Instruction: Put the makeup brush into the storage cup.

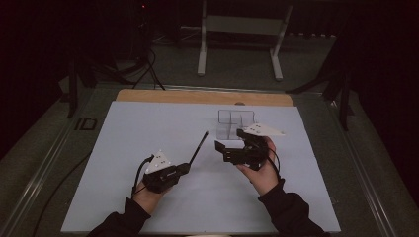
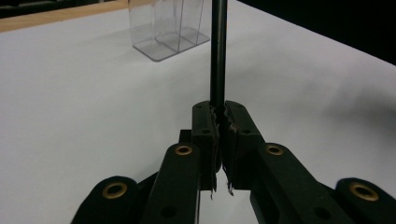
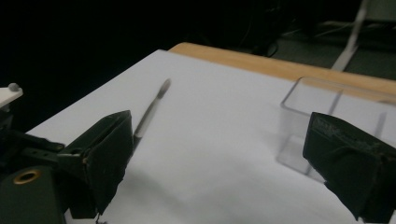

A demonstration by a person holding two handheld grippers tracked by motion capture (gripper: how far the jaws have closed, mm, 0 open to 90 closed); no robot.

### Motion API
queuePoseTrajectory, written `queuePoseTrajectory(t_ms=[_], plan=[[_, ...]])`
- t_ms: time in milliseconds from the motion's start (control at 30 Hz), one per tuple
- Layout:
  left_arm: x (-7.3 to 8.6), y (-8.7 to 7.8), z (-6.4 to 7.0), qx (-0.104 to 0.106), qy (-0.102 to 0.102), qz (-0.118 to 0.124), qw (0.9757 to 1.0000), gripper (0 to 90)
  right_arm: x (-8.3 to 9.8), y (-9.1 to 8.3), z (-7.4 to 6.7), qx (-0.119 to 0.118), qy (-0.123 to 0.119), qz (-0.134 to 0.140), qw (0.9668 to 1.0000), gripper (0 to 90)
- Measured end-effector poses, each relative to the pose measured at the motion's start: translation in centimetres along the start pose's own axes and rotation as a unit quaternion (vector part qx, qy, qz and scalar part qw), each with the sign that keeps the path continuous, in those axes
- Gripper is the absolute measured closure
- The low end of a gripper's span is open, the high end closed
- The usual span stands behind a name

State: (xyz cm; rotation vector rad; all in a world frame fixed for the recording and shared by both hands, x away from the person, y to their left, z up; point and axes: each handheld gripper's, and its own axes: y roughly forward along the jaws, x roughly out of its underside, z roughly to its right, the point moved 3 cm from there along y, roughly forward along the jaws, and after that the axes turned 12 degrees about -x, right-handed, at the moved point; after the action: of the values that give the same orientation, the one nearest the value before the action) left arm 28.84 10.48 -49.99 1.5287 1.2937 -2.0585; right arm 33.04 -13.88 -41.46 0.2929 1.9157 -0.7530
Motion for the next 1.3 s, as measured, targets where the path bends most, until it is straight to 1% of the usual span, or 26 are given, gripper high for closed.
queuePoseTrajectory(t_ms=[67,133,267,333,367,400,433,500,533,600,633,667,733,767,833,867,900,933,967,1000,1067,1133,1233,1300], plan=[[0.0,0.0,0.0,0.001,-0.002,0.001,1.0000,85.5,0.0,0.3,-0.2,-0.013,0.013,-0.001,0.9998,8.8],[0.0,0.0,0.1,0.000,-0.002,0.001,1.0000,85.5,0.0,0.7,-0.2,-0.024,0.032,0.005,0.9992,8.8],[0.0,0.1,0.1,0.001,-0.003,0.001,1.0000,85.5,-0.1,1.5,-0.6,-0.048,0.069,0.013,0.9963,9.3],[0.0,0.1,0.1,0.000,-0.002,0.001,1.0000,85.5,0.0,1.9,-0.9,-0.058,0.080,0.014,0.9950,9.5],[0.0,0.1,0.0,0.001,-0.002,-0.001,1.0000,85.5,0.0,2.1,-1.1,-0.066,0.088,0.012,0.9938,13.9],[0.1,0.1,0.1,0.001,-0.002,0.000,1.0000,85.5,0.1,2.4,-1.3,-0.072,0.095,0.008,0.9928,15.0],[0.1,0.1,0.1,0.001,-0.002,0.000,1.0000,85.5,0.2,2.7,-1.4,-0.073,0.100,0.007,0.9923,17.1],[0.0,0.1,0.1,0.000,-0.002,0.002,1.0000,85.5,0.3,3.2,-1.7,-0.078,0.102,0.001,0.9917,19.9],[0.0,0.1,0.1,0.001,-0.003,0.002,1.0000,85.5,0.3,3.4,-1.8,-0.076,0.105,0.001,0.9916,23.7],[0.0,0.0,0.1,-0.001,-0.001,0.003,1.0000,85.5,0.5,3.9,-1.9,-0.078,0.113,-0.002,0.9905,26.1],[0.0,0.0,0.1,0.001,-0.004,0.003,1.0000,85.5,0.5,4.1,-1.9,-0.075,0.117,-0.005,0.9903,32.5],[0.0,0.0,0.1,0.001,-0.004,0.002,1.0000,85.5,0.6,4.2,-1.9,-0.072,0.124,-0.010,0.9896,42.6],[0.0,0.0,0.1,0.002,-0.003,0.003,1.0000,85.5,0.8,4.5,-1.8,-0.061,0.133,-0.014,0.9891,50.2],[0.0,0.0,0.1,0.000,0.000,0.003,1.0000,85.5,0.9,4.5,-1.8,-0.062,0.138,-0.017,0.9884,59.1],[0.0,0.0,0.1,0.003,-0.001,0.002,1.0000,85.5,0.9,4.6,-1.7,-0.070,0.150,-0.012,0.9862,59.7],[0.0,0.0,0.2,0.002,0.001,0.002,1.0000,85.5,0.9,4.7,-1.7,-0.076,0.151,-0.011,0.9855,60.5],[0.0,0.0,0.2,0.003,0.001,0.002,1.0000,85.5,0.9,4.8,-1.8,-0.075,0.152,-0.008,0.9856,61.0],[0.0,0.1,0.2,0.005,0.002,0.002,1.0000,85.5,0.9,4.8,-1.8,-0.075,0.150,-0.007,0.9858,63.4],[0.0,0.1,0.3,0.002,0.003,0.003,1.0000,85.5,0.9,4.9,-1.8,-0.077,0.150,-0.008,0.9856,67.6],[0.0,0.1,0.3,0.006,0.002,0.002,1.0000,85.5,0.9,5.0,-1.8,-0.075,0.154,-0.007,0.9853,72.3],[0.0,0.1,0.2,0.006,0.000,0.002,1.0000,85.5,1.0,5.1,-1.7,-0.081,0.158,-0.010,0.9841,80.3],[0.1,0.2,0.2,0.008,-0.001,-0.002,1.0000,85.5,1.1,5.2,-1.7,-0.084,0.154,-0.009,0.9844,81.5],[0.1,0.4,0.3,0.023,-0.010,-0.009,0.9996,85.2,1.1,5.2,-2.1,-0.094,0.144,-0.010,0.9850,83.4],[0.2,0.6,0.4,0.029,-0.012,-0.012,0.9994,84.2,1.1,5.2,-2.4,-0.097,0.123,-0.012,0.9875,84.0]])
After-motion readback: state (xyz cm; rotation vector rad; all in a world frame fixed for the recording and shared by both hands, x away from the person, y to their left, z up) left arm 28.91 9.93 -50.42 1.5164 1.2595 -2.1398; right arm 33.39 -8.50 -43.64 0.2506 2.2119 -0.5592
